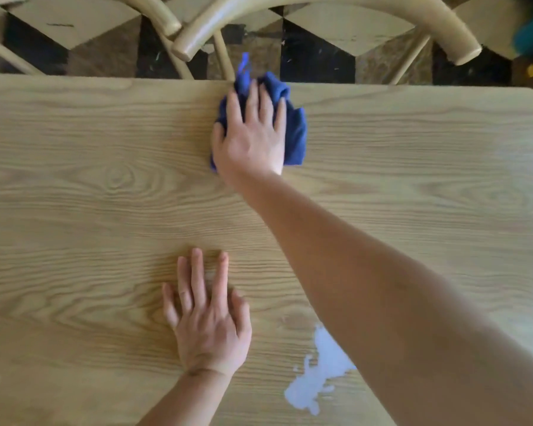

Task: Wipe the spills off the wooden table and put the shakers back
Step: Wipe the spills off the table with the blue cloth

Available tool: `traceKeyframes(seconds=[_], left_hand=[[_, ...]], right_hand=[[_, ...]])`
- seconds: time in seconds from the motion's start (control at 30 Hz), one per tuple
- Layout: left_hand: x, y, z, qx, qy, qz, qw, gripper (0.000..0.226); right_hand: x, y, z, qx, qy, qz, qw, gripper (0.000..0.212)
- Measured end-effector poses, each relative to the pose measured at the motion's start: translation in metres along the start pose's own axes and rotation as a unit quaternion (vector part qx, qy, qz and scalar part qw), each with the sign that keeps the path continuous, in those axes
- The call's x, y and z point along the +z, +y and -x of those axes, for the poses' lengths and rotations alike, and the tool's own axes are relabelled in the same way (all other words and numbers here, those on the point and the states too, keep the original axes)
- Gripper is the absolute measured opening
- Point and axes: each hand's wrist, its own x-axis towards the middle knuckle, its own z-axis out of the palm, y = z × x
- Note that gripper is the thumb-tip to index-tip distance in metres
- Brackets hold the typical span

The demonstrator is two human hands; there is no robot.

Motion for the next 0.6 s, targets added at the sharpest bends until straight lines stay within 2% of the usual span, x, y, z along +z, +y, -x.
traceKeyframes(seconds=[0.1,0.2,0.3,0.4,0.5,0.6], left_hand=[[-0.002,0.000,0.000,-0.007,-0.007,-0.003,1.000,0.062],[-0.003,0.002,0.000,-0.021,-0.012,0.002,1.000,0.059],[-0.004,0.004,-0.001,-0.033,-0.017,0.016,0.999,0.059],[-0.003,0.003,-0.001,-0.039,-0.018,0.020,0.999,0.061],[-0.003,0.004,0.000,-0.033,-0.007,0.023,0.999,0.062],[-0.001,0.004,0.000,-0.026,0.006,0.017,0.999,0.062]], right_hand=[[0.015,-0.036,0.034,-0.107,-0.034,0.002,0.994,0.060],[0.020,-0.032,0.072,-0.203,-0.051,-0.002,0.978,0.059],[0.012,-0.001,0.096,-0.228,-0.047,-0.021,0.972,0.057],[-0.011,0.058,0.112,-0.159,-0.032,-0.034,0.986,0.059],[-0.047,0.159,0.138,0.003,0.001,0.018,1.000,0.062],[-0.085,0.260,0.177,0.180,0.017,0.045,0.982,0.064]])
